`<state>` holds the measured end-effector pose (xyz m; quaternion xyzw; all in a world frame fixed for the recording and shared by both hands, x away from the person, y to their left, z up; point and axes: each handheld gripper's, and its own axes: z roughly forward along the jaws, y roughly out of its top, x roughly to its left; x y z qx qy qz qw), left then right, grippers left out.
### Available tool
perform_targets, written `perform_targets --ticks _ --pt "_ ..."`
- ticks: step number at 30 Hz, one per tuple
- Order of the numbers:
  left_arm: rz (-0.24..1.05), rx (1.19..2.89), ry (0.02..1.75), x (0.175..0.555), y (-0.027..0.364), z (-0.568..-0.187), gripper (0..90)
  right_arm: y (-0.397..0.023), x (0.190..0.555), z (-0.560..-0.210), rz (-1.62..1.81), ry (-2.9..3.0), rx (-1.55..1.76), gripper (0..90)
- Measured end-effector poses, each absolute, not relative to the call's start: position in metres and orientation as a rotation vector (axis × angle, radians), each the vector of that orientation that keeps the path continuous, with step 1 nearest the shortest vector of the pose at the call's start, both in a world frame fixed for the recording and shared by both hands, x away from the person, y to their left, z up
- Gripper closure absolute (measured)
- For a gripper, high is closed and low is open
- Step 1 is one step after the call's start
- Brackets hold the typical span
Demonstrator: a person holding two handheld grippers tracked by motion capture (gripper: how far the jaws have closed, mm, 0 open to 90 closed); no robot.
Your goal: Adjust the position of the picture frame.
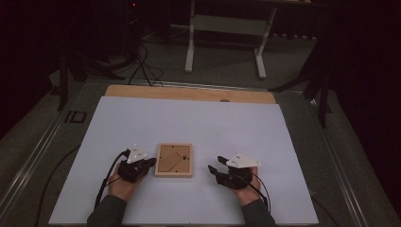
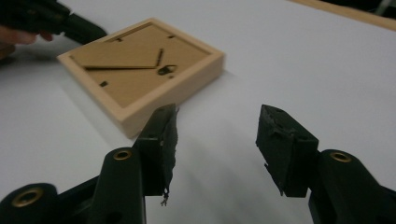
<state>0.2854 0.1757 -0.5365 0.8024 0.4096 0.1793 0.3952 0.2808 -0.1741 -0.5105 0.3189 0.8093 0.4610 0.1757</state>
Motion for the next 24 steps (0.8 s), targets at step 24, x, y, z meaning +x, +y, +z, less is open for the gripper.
perform_targets --ticks 24 --pt "0.456 2.037 1.026 0.285 0.171 -0.537 89.5 -0.123 0.272 -0.533 1.246 2.482 0.754 52.1"
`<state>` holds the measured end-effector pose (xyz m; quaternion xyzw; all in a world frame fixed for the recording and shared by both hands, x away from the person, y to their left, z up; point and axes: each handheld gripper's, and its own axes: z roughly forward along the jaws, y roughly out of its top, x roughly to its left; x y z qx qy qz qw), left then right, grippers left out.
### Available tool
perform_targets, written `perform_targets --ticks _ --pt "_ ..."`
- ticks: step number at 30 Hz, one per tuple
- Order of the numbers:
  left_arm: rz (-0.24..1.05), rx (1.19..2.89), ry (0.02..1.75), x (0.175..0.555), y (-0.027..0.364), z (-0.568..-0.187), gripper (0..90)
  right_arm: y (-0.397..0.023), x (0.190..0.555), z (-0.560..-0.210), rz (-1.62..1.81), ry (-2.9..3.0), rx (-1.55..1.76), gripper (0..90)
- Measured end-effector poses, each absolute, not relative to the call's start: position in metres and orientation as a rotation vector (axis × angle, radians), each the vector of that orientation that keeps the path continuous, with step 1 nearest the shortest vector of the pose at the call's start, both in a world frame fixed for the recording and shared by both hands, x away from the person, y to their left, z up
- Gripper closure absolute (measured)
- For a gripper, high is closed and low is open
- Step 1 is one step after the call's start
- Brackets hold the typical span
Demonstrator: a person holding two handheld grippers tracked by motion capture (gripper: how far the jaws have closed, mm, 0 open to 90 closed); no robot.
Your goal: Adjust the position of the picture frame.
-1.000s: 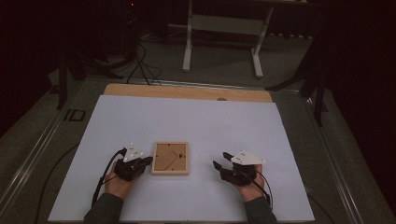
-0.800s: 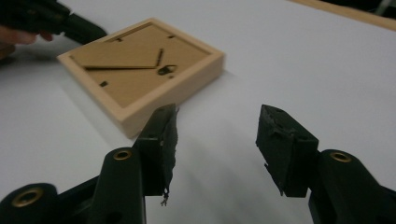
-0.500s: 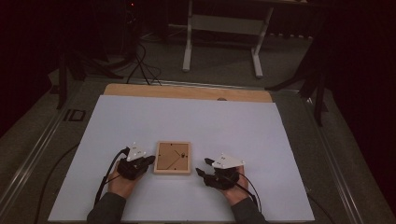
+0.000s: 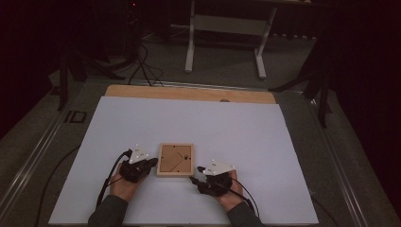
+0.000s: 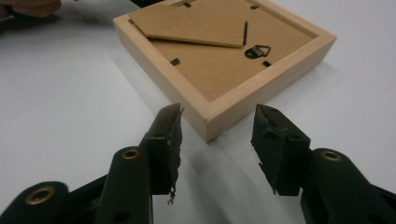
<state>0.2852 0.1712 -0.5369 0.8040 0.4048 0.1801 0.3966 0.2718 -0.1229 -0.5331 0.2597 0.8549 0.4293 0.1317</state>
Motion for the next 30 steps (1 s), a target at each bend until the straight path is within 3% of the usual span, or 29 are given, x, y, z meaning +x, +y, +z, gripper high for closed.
perform_targets --ticks 30 --pt "0.39 1.977 1.062 0.313 0.148 -0.536 89.6 -0.128 0.279 -0.539 1.109 2.442 0.85 67.0"
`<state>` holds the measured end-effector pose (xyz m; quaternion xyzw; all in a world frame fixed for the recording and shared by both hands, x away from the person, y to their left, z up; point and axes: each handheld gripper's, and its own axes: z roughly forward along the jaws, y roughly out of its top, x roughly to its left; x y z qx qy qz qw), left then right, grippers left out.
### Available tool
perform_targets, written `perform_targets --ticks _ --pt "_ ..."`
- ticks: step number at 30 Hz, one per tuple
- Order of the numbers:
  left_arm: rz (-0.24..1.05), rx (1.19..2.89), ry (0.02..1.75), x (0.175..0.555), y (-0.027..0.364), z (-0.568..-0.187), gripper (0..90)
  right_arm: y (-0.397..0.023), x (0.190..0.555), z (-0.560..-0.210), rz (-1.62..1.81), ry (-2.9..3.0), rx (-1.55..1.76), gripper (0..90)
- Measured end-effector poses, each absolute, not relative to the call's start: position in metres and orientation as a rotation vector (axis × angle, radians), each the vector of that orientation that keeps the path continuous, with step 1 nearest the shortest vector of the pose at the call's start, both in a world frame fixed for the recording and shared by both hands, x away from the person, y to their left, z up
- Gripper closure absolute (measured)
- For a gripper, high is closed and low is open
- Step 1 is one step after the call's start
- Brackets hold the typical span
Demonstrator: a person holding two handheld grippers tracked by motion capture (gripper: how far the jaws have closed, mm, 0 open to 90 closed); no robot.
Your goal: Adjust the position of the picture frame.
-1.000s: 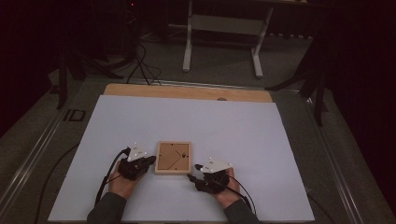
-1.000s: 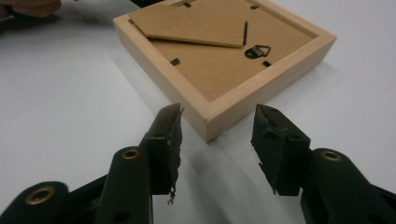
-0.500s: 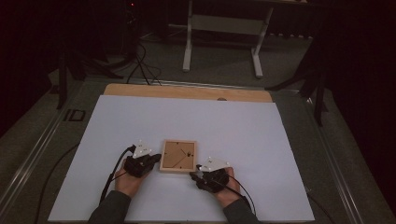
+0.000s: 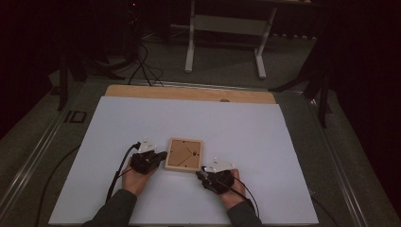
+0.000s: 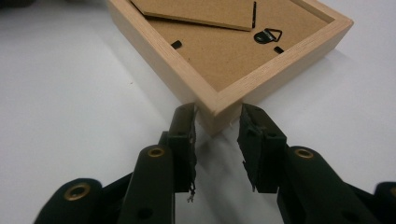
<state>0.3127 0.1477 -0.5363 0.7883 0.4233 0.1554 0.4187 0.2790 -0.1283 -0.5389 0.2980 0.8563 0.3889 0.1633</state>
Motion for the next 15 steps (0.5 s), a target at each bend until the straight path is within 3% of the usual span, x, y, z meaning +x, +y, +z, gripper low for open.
perform_targets --ticks 15 --pt "0.402 2.045 1.036 0.3094 0.1467 -0.5343 89.8 -0.1295 0.2784 -0.5394 1.094 2.432 0.865 75.4"
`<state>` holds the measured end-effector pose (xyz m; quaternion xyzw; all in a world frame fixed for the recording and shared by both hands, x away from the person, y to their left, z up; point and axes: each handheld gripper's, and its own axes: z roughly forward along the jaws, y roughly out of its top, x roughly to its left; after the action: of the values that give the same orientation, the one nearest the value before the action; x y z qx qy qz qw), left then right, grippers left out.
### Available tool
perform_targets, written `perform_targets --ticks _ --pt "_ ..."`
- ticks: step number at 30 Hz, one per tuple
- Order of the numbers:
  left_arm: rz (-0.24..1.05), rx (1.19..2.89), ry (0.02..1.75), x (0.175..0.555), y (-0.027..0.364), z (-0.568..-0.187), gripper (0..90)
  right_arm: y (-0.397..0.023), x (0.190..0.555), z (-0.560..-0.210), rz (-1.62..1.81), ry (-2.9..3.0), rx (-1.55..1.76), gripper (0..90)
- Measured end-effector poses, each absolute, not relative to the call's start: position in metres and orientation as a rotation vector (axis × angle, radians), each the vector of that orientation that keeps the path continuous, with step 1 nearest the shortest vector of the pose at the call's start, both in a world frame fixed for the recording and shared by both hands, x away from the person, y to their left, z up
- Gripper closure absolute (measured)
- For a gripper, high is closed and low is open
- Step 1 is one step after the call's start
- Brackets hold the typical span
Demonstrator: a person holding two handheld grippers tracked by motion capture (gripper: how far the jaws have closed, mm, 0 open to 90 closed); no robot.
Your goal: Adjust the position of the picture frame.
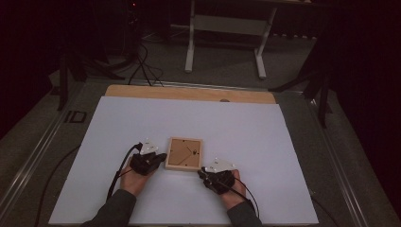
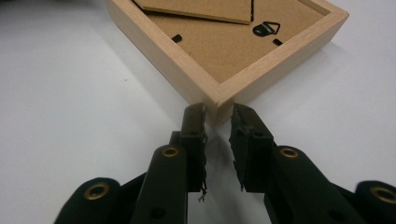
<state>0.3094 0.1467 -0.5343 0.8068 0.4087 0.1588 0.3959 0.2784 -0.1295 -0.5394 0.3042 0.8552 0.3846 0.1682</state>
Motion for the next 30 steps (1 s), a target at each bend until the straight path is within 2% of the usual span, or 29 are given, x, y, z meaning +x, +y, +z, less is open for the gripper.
perform_targets --ticks 22,27,30 --pt "0.415 2.004 1.025 0.315 0.139 -0.536 89.8 -0.137 0.29 -0.541 1.113 2.373 0.977 77.7" --pt "0.419 2.017 1.027 0.314 0.139 -0.535 89.6 -0.138 0.292 -0.541 1.135 2.375 0.974 74.7" --pt "0.424 2.014 1.047 0.315 0.14 -0.535 84.0 -0.139 0.291 -0.539 1.161 2.377 0.955 69.0"
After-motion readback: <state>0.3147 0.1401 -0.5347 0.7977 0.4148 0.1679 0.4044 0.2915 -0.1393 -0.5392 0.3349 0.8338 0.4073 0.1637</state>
